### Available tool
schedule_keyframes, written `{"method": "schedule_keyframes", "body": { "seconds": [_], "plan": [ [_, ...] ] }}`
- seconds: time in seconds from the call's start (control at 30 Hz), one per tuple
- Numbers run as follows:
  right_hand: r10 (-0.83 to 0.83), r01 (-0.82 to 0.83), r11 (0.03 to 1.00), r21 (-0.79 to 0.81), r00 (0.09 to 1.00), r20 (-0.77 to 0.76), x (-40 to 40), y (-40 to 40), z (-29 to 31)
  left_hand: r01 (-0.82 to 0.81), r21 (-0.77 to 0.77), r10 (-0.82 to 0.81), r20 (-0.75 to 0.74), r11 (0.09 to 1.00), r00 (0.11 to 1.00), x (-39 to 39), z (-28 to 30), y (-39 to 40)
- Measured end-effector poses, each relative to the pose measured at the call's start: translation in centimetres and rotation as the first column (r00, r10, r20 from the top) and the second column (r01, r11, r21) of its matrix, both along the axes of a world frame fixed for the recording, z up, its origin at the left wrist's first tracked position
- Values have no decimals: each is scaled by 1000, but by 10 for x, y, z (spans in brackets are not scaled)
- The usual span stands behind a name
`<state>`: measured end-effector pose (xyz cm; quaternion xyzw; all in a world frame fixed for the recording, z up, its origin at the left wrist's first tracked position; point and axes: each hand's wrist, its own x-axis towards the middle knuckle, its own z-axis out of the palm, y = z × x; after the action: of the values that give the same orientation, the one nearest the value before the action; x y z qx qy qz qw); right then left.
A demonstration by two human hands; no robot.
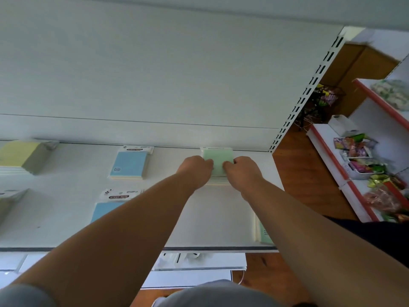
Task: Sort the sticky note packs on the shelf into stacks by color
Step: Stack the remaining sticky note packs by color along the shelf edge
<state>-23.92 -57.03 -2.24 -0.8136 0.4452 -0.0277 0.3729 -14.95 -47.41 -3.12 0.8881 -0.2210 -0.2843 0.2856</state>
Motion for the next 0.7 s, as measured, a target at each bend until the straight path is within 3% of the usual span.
{"method": "schedule_keyframes", "body": {
  "seconds": [0.13, 0.2, 0.37, 0.7],
  "plan": [
    [54, -54, 999, 8, 998, 17, -14, -14, -6, 24, 10, -25, 92, 1000, 995, 0, -3, 15],
    [133, -135, 990, -37, 990, -50, -27, -22, -4, 5, 10, -6, 149, 1000, 989, 1, -4, 29],
    [430, -496, 848, -186, 850, -306, -41, -27, -9, 288, 266, -366, 321, 920, 874, -2, -10, 39],
    [460, -522, 794, -312, 851, -254, -34, -32, -12, 281, 254, -365, 405, 926, 838, -6, -20, 20]
  ]
}}
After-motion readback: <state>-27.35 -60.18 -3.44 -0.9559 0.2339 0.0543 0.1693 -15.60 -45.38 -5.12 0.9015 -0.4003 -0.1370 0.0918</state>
